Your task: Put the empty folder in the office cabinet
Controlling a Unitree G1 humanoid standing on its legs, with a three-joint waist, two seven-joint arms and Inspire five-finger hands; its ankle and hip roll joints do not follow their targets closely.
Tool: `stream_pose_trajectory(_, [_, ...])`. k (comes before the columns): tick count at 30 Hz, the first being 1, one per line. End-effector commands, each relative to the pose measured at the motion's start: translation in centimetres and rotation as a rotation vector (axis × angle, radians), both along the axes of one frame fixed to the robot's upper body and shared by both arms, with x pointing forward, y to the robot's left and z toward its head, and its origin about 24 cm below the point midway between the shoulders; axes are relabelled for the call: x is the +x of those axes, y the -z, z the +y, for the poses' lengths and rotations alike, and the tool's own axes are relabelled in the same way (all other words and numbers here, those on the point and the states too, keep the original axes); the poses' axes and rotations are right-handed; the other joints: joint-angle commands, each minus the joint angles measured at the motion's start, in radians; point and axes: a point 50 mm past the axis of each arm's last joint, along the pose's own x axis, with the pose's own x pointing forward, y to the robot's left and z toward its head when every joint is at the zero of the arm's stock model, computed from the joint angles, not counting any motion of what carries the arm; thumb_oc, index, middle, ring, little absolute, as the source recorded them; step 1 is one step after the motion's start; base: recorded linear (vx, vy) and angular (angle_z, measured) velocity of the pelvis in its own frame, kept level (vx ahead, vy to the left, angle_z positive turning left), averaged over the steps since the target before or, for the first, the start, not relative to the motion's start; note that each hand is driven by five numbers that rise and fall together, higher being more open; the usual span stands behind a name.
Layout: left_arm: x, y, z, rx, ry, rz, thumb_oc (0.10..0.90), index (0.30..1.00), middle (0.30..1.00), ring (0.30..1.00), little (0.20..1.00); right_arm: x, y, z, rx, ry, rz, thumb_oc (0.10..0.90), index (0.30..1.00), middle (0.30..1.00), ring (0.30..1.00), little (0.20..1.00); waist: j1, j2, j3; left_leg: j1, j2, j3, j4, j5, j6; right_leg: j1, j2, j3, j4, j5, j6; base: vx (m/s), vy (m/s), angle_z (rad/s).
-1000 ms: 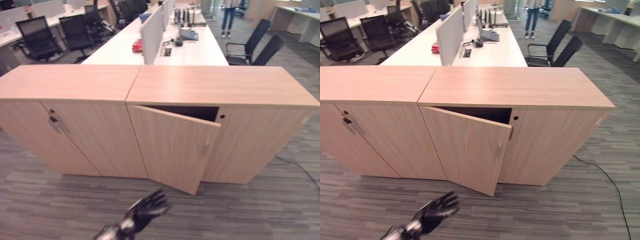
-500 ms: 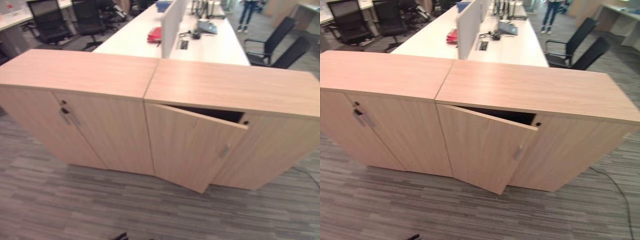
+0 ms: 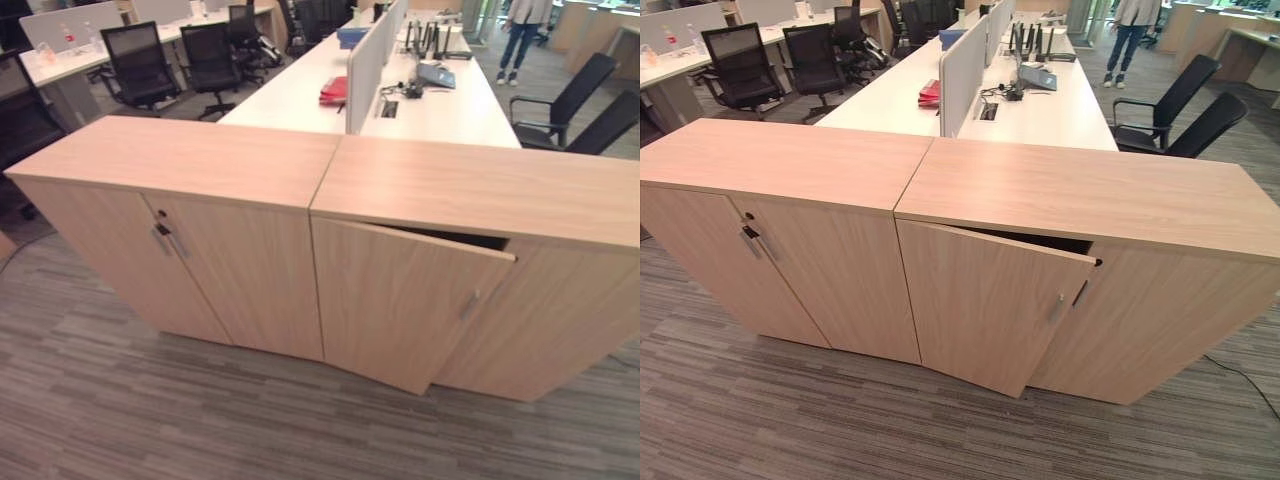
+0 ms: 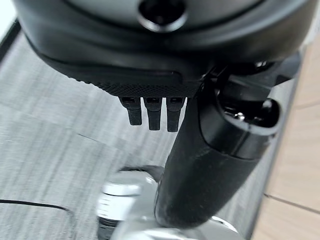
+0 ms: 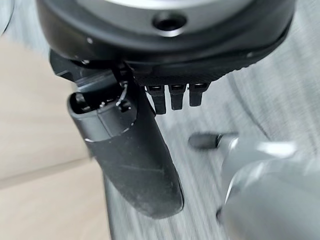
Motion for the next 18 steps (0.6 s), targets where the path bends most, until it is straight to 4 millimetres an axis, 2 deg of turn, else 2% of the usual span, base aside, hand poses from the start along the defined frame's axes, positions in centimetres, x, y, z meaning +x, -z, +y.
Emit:
stream_pose_trajectory(1, [3.9,0.0,-1.2,-0.076,-0.066,-0.154,0.800,0.900,0.900,0.900,0.900,1.7,-0.9,-1.8,-0.045,-0.013,-0.023,0.800,0.900,0.900,0.900,0.900,-0.015,0.023,-0.024,-0.019,0.010,0.022,-0.006,-0.043,-0.050,-0.004,0.016,-0.053,-0.001,-0.064,0.039,0.00,0.020,-0.20])
stream_pose_trajectory(3, [5.1,-0.2,-1.2,-0.073,-0.043,-0.194,0.800,0.900,0.900,0.900,0.900,2.1,-1.1,-2.3,-0.057,-0.001,-0.027,0.800,0.900,0.900,0.900,0.900,-0.021,0.025,-0.027,-0.014,0.012,0.028,-0.006,-0.047,-0.048,-0.002,0.015,-0.045,-0.001,-0.065,0.040,0.00,0.012,-0.12])
stream_pose_trajectory(6, [5.7,-0.4,-1.2,-0.058,-0.014,-0.205,0.800,0.900,0.900,0.900,0.900,2.2,-1.2,-2.4,-0.059,0.004,-0.026,0.800,0.900,0.900,0.900,0.900,-0.025,0.023,-0.030,-0.010,0.012,0.032,-0.006,-0.050,-0.048,0.000,0.015,-0.040,-0.001,-0.065,0.040,0.00,0.008,-0.13])
stream_pose_trajectory(10, [7.2,-0.7,-1.5,-0.012,0.065,-0.245,0.800,0.900,0.900,0.900,0.900,1.7,-1.2,-2.5,-0.064,0.028,-0.012,0.800,0.900,0.900,0.900,0.900,-0.027,0.019,-0.032,-0.004,0.012,0.035,-0.006,-0.054,-0.047,0.004,0.015,-0.036,-0.001,-0.069,0.041,-0.01,-0.004,-0.04])
stream_pose_trajectory(13, [8.1,-1.0,-2.2,0.004,0.115,-0.290,0.800,0.900,0.900,0.900,0.900,1.2,-1.2,-2.8,-0.075,0.051,0.004,0.800,0.900,0.900,0.900,0.900,-0.024,0.016,-0.031,-0.002,0.011,0.031,-0.006,-0.056,-0.046,0.006,0.015,-0.037,-0.001,-0.071,0.043,-0.01,-0.002,-0.02])
stream_pose_trajectory(14, [8.9,-1.3,-3.0,0.022,0.219,-0.321,0.800,0.900,0.900,0.900,0.900,1.7,-1.2,-2.4,-0.078,0.064,-0.002,0.800,0.900,0.900,0.900,0.900,-0.020,0.015,-0.030,0.000,0.010,0.028,-0.006,-0.056,-0.045,0.010,0.016,-0.038,-0.001,-0.073,0.042,0.00,0.000,0.00])
stream_pose_trajectory(18, [9.1,-1.3,-4.2,0.012,0.343,-0.318,0.800,0.900,0.900,0.900,0.900,2.2,-1.1,-2.2,-0.076,0.075,-0.016,0.800,0.900,0.900,0.900,0.900,-0.018,0.016,-0.027,0.000,0.010,0.029,-0.006,-0.056,-0.044,0.012,0.017,-0.036,-0.001,-0.074,0.041,0.00,0.000,0.00])
